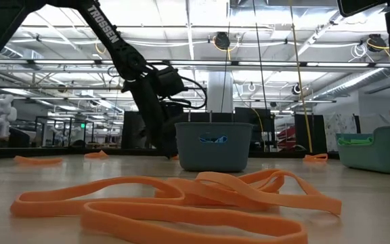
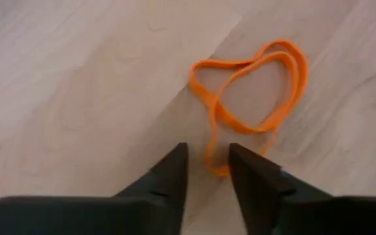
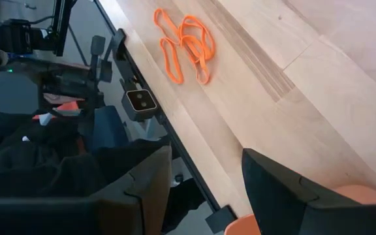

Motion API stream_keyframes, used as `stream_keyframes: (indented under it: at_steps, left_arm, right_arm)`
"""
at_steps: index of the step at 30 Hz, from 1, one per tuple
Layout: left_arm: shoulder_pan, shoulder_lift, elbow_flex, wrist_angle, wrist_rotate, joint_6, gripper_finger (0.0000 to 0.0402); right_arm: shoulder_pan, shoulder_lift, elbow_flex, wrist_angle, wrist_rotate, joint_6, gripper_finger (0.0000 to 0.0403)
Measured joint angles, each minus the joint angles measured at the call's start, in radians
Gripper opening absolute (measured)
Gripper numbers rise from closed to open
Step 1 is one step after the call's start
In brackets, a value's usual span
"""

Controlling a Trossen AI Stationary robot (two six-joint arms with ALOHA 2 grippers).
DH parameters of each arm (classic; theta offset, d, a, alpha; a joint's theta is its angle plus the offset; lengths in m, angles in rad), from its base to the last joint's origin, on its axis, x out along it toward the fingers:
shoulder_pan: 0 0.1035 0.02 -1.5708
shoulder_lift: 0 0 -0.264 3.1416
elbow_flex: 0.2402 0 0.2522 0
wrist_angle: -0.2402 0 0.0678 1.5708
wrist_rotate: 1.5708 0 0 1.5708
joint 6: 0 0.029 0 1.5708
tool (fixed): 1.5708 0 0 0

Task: Sort rubber bands into baskets
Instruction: Put the orange rubberband into the orange bin

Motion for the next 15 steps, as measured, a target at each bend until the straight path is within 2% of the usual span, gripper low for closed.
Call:
stream_keyframes:
  at_steps: [4, 6, 10, 15]
  left_arm:
    - [-0.025, 0.000, 0.000, 0.000, 0.014, 0.020, 0.0036]
    - [-0.037, 0.000, 0.000, 0.000, 0.015, 0.021, 0.0011]
    - [-0.055, -0.039, -0.006, -0.050, 0.020, 0.021, 0.0007]
    - [-0.075, -0.167, -0.005, -0.072, 0.048, 0.048, 0.0004]
  right_arm:
    - [0.000, 0.000, 0.000, 0.001, 0.000, 0.002, 0.0178]
    - [0.000, 0.000, 0.000, 0.002, 0.000, 0.004, 0.0178]
    - [0.000, 0.000, 0.000, 0.002, 0.000, 0.007, 0.0178]
    - [-0.002, 0.000, 0.000, 0.001, 0.031, 0.003, 0.0178]
